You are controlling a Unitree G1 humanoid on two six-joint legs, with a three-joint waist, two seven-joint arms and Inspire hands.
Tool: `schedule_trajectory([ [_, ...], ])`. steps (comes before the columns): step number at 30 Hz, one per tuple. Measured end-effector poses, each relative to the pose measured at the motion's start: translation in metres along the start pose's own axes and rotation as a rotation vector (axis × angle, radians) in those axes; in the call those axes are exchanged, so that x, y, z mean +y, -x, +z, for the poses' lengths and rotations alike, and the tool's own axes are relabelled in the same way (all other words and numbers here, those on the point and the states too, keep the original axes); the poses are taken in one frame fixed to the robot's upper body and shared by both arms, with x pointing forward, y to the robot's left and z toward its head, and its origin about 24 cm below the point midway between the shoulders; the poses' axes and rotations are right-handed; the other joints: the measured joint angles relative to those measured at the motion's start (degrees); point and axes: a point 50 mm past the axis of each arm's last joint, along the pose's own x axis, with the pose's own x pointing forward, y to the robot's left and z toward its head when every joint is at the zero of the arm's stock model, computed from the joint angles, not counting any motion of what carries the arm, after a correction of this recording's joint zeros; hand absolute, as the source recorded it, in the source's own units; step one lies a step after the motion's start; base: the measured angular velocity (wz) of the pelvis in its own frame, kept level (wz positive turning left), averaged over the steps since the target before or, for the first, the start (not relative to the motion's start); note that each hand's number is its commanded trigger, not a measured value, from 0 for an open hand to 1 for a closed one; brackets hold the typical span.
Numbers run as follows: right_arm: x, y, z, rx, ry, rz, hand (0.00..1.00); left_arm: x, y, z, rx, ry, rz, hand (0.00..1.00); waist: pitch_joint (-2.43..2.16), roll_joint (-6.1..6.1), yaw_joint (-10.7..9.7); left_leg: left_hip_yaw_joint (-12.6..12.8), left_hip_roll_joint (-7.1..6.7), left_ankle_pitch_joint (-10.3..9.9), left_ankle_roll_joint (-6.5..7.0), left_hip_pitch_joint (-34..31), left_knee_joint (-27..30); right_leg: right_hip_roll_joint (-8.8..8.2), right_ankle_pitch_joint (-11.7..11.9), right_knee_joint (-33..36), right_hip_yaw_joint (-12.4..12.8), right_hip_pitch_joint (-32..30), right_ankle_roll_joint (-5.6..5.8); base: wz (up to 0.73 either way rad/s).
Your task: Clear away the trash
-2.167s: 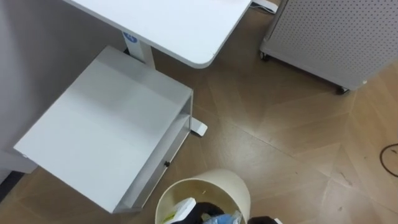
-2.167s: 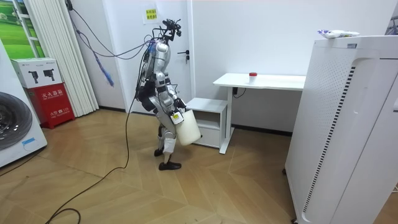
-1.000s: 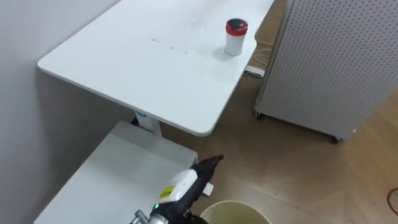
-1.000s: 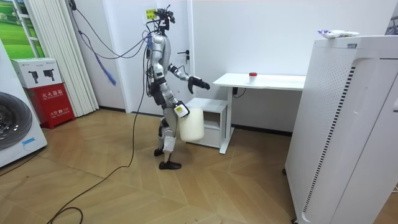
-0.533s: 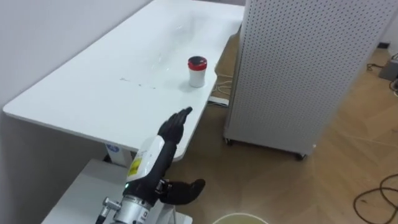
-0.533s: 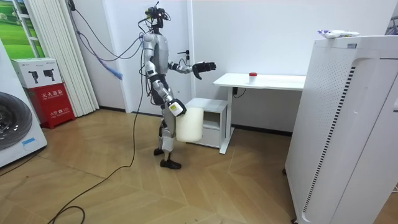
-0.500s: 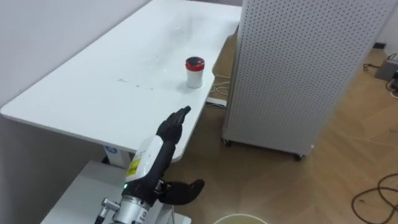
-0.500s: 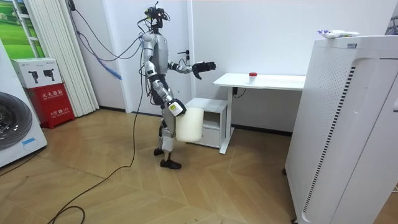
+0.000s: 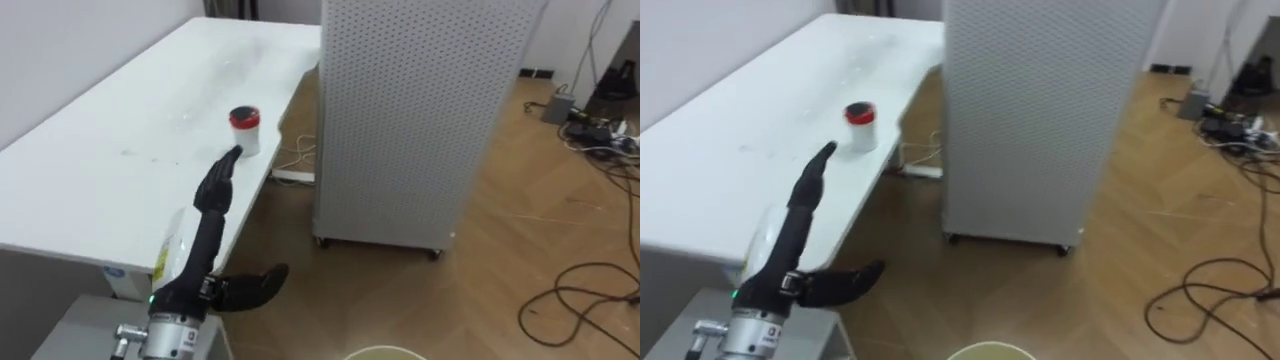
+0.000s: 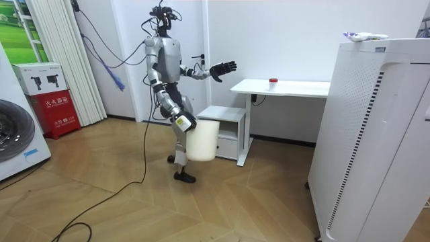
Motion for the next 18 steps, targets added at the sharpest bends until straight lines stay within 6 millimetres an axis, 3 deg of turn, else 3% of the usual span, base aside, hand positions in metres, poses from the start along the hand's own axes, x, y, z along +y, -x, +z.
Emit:
schedule_trajectory([
  [2,-0.002,0.0,0.0,0.002,0.006,-0.01,1.0,0.003,0.0,0.0,0.007,0.042,0.046,0.0,0.03,-0.05,0.42,-0.35,-1.53,0.57,-0.13,-3.65,-2.83,-0.05,0.06,-0.15,0.96,0.17,-0.29,-0.56],
  [3,-0.003,0.0,0.0,0.004,0.006,-0.019,1.0,0.004,-0.001,0.0,0.015,0.065,0.077,0.0,-0.07,0.57,0.57,-0.76,-2.26,3.87,-0.01,-5.2,-6.77,0.23,0.02,-0.29,1.39,0.39,-0.31,-0.54],
  [4,-0.003,0.001,-0.003,0.017,0.004,-0.024,1.0,0.005,0.001,-0.001,0.027,0.079,0.1,0.0,-0.21,0.43,0.72,-0.78,-2.71,7.21,1.3,-5.19,-8.28,0.38,-0.36,-0.52,2.22,0.72,0.16,-0.5],
  [5,-0.003,0.002,-0.004,0.021,0.003,-0.025,1.0,0.005,0.003,-0.002,0.034,0.084,0.112,0.0,-0.5,0.64,0.89,-0.92,-3.08,7.23,1.28,-4.61,-9.21,0.2,-0.58,-0.82,2.22,0.93,0.54,-0.3],
  [9,-0.004,0.001,-0.001,0.013,0.005,-0.039,1.0,0.008,0.004,-0.003,0.043,0.084,0.148,0.0,-0.31,-0.13,0.37,-0.59,-5.04,8.42,1.28,-2.16,-14.06,-0.66,-0.51,-2.36,2.42,1.56,0.61,-0.03],
  [18,0.012,-0.004,0.011,-0.025,0.052,0.013,1.0,0.009,0.006,-0.006,0.068,0.097,0.164,0.0,-0.24,-0.25,1.12,-2.04,-5.34,8.19,1.05,1.63,-17.13,-0.03,-0.47,-8.07,2.97,6.43,0.68,-0.03],
])
